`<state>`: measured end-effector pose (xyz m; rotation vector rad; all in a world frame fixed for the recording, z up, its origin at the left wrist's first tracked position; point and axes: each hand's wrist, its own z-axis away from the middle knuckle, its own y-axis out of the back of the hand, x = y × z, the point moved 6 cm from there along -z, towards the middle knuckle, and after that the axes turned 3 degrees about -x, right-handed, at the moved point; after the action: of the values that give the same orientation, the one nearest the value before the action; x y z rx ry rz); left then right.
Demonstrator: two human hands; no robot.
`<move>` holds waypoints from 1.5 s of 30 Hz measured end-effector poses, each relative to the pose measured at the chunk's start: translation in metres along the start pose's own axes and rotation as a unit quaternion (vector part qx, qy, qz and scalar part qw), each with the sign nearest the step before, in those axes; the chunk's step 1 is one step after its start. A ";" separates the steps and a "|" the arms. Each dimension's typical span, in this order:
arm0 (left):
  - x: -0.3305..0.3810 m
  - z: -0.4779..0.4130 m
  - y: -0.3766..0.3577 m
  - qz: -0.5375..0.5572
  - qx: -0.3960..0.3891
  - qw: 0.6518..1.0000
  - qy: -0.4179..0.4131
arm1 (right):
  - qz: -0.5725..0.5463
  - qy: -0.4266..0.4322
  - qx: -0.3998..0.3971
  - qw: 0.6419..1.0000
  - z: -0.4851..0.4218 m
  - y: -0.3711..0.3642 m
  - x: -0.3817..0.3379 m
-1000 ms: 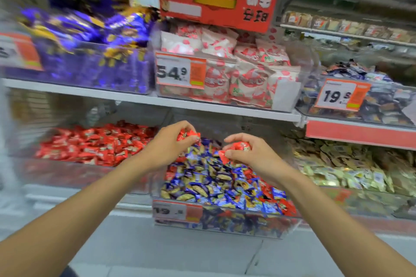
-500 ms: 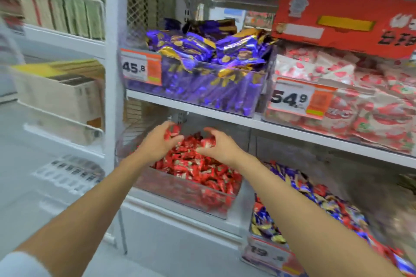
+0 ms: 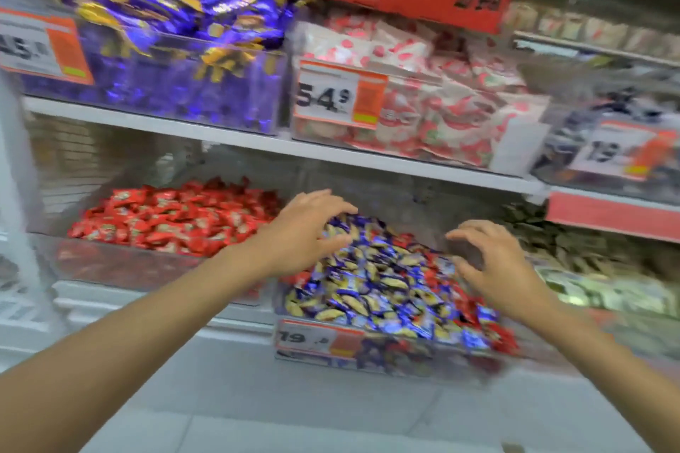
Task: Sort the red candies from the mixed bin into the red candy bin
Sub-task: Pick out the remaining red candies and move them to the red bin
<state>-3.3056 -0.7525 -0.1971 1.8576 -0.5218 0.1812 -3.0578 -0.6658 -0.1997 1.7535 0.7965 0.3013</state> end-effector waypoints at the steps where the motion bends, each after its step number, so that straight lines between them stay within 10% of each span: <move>1: 0.024 -0.011 -0.017 0.018 -0.015 0.999 -0.029 | 0.010 -0.030 -0.004 1.000 0.015 0.005 0.025; 12: 0.124 -0.083 -0.195 0.049 -0.326 0.942 -0.065 | -0.183 -0.052 -0.102 0.976 0.074 -0.013 0.098; 26: 0.052 -0.100 -0.138 -0.144 -0.207 0.968 -0.017 | -0.258 -0.072 -0.108 0.957 0.080 -0.015 0.099; 31: 0.128 -0.089 -0.176 0.101 -0.307 0.941 -0.102 | -0.257 -0.078 -0.109 0.957 0.080 -0.015 0.100; 35: 0.136 -0.079 -0.221 -0.059 -0.379 0.910 -0.158 | -0.259 -0.083 -0.110 0.956 0.081 -0.015 0.099; 45: 0.065 -0.104 -0.169 -0.175 -0.249 0.947 -0.099 | -0.262 -0.083 -0.113 0.955 0.082 -0.015 0.100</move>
<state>-3.1606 -0.6290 -0.2823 1.4437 -0.3256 -0.3521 -2.9431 -0.6603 -0.2602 1.2765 1.0238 -0.1094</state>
